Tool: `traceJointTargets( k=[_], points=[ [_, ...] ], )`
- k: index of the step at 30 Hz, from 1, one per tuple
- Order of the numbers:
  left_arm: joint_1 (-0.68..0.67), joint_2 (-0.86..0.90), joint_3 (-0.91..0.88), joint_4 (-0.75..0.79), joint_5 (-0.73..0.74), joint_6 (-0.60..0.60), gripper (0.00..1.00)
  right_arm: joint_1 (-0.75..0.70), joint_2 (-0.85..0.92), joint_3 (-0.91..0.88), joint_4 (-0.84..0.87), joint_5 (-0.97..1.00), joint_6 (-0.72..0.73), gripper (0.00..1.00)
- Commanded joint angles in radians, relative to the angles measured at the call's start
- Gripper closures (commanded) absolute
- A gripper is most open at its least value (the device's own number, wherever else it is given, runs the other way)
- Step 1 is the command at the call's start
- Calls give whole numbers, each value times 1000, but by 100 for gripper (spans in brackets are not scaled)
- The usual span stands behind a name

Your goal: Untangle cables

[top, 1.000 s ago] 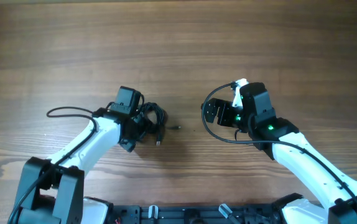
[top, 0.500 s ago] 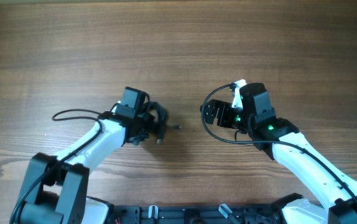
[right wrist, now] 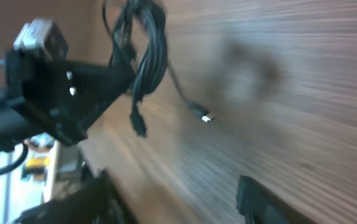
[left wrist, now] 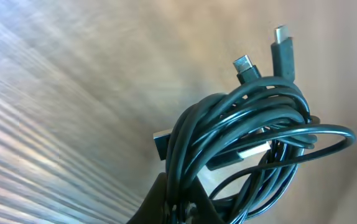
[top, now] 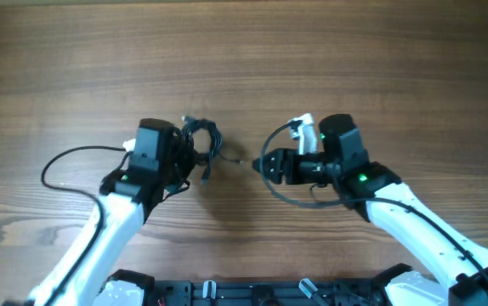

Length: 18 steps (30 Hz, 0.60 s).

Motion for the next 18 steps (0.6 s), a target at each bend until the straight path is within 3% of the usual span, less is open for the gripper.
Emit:
traceJointTargets(
  k=[1,6,10,14,18],
  points=[
    [6,-77,5,1,8,-30,96,109,14,6,114,53,112,45],
    [6,-86,5,2,84,-280,96,263,87,6,280,252,179,41],
    [6,-86,5,2,124,-460,96,294,157,6,346,315,179,47],
    [6,-86,5,2,176,-488,96,294,175,6,367,319,176,59],
    [6,-84,5,2,181,-490,96,293,174,6,393,271,174,88]
  ],
)
